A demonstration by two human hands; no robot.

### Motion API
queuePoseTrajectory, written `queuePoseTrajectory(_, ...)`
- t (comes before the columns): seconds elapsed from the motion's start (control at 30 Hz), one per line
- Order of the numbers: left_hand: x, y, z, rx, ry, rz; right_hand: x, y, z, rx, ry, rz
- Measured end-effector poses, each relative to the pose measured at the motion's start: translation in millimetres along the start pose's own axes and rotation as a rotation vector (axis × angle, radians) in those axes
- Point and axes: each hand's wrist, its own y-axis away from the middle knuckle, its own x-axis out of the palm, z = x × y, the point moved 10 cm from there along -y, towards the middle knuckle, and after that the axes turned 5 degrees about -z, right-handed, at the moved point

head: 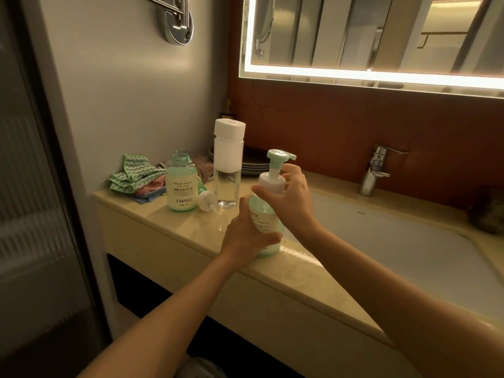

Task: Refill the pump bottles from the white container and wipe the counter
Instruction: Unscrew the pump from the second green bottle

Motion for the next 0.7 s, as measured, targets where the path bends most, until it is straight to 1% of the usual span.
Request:
queuePoseTrajectory(0.07, -1, 1, 1, -0.005, 0.007, -0.002, 1, -1, -1, -0.013, 0.029, 0.015)
queuePoseTrajectory(0.2, -3, 1, 2, -0.015, 0.026, -0.002, 6, -2, 9, -0.141, 0.191, 0.085)
queuePoseTrajectory(0.27, -4, 1, 1, -0.011, 0.029, -0.004, 6, -2, 11, -0.165, 0.176, 0.101)
queuePoseTrajectory(0.37, -4, -1, 2, -0.005, 0.022, -0.012, -2, -6, 21, -0.162, 0.050, 0.090)
queuePoseTrajectory(0.43, -6, -2, 5, -0.009, 0.016, -0.029, -12, -12, 31, -0.157, -0.062, 0.031)
queuePoseTrajectory(0.6, -8, -15, 11, -0.051, 0.050, -0.059, -60, -47, 39, -0.129, -0.306, -0.203)
queuePoseTrajectory(0.7, -3, -25, 14, -0.091, 0.093, -0.084, -96, -70, 31, -0.122, -0.348, -0.355)
